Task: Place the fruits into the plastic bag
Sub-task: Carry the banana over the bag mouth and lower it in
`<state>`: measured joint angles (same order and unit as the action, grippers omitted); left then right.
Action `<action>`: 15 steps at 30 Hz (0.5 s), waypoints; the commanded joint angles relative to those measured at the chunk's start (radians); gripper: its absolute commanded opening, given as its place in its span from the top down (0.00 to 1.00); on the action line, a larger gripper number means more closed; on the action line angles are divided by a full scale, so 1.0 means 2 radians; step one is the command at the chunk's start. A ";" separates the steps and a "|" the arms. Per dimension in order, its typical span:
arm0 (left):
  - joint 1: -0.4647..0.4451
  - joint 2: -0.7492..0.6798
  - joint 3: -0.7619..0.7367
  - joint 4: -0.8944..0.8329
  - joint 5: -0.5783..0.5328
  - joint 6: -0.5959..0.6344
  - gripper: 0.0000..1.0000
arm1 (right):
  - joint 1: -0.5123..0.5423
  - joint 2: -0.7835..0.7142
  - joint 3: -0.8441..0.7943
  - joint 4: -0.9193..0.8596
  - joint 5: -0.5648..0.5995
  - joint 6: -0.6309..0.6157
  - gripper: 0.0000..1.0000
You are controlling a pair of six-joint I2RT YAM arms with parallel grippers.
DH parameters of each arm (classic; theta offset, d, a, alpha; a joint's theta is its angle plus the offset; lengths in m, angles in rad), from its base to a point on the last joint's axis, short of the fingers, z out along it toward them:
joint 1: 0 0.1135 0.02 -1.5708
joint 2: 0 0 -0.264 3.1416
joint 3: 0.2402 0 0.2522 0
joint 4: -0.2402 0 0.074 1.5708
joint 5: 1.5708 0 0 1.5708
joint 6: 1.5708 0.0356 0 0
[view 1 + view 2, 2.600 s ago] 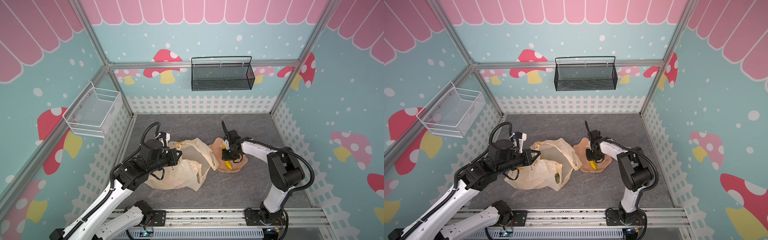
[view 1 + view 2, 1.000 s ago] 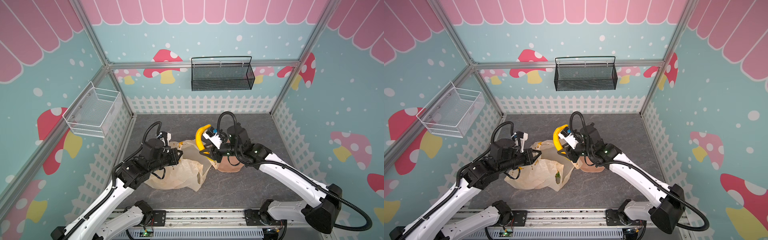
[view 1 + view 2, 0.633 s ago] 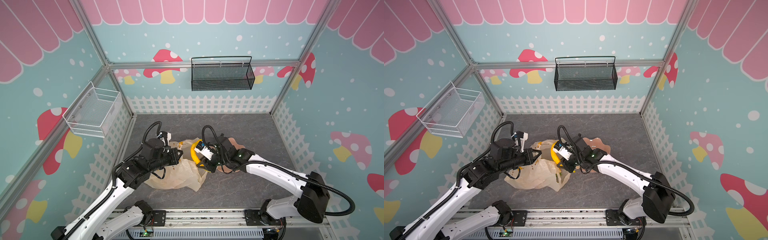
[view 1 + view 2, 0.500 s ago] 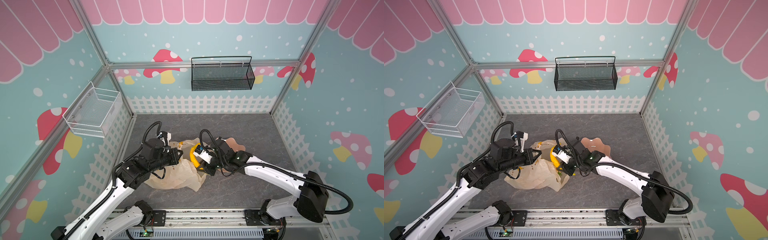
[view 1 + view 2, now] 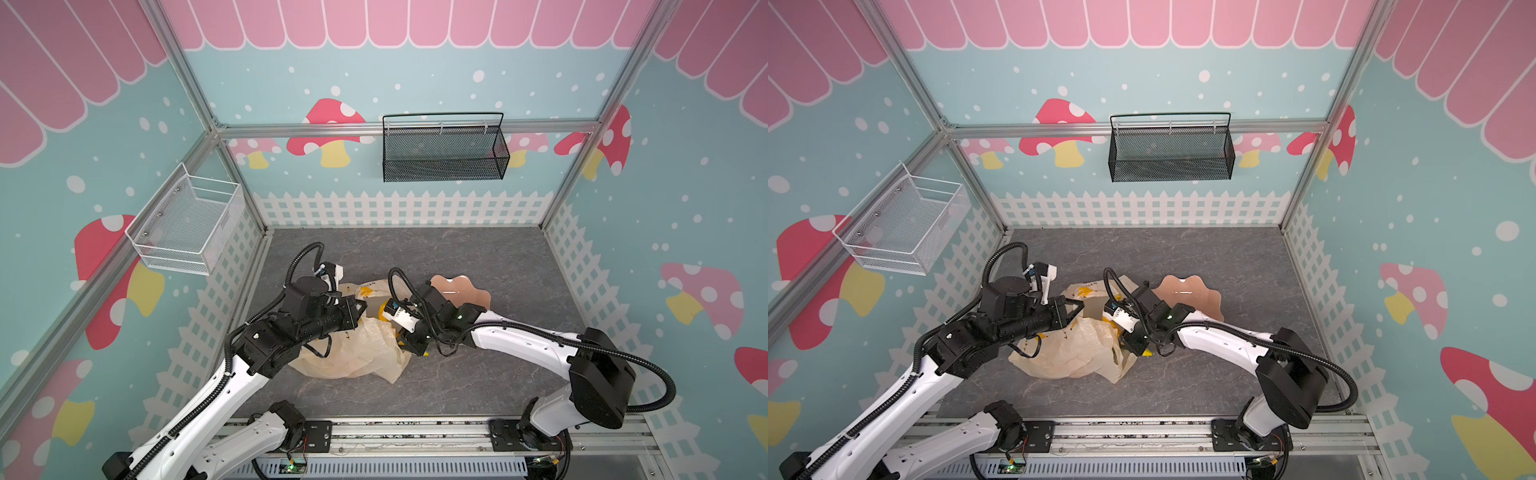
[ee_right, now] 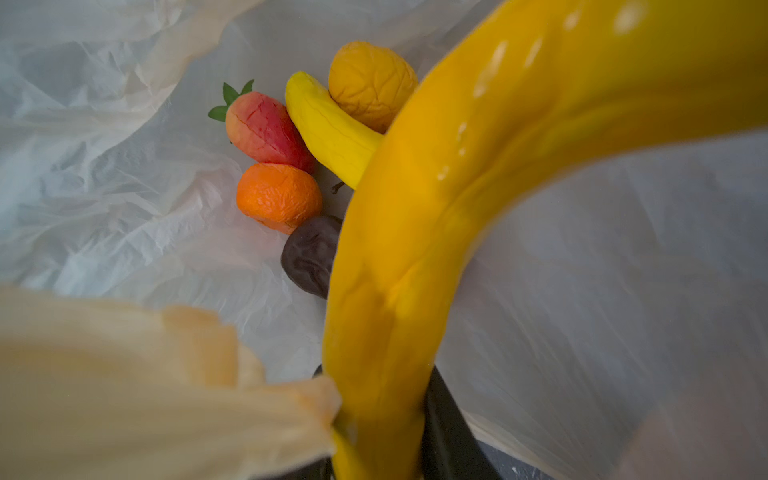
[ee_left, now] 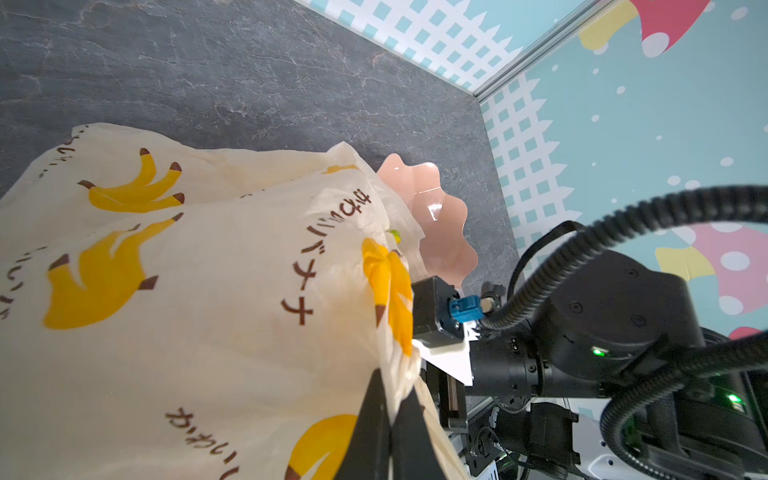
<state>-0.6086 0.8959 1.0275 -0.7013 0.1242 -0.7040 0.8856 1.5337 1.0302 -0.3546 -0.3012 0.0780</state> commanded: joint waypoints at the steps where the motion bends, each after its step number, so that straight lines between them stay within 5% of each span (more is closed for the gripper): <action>1: 0.002 0.001 0.009 0.008 0.001 -0.003 1.00 | 0.005 0.011 0.019 0.008 -0.007 -0.010 0.84; 15: 0.002 0.015 0.021 0.013 0.001 0.004 1.00 | 0.045 0.049 0.051 0.009 -0.018 0.002 0.83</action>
<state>-0.6090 0.9257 1.0367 -0.6941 0.1246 -0.7033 0.9638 1.6051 1.1160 -0.3408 -0.3134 0.0769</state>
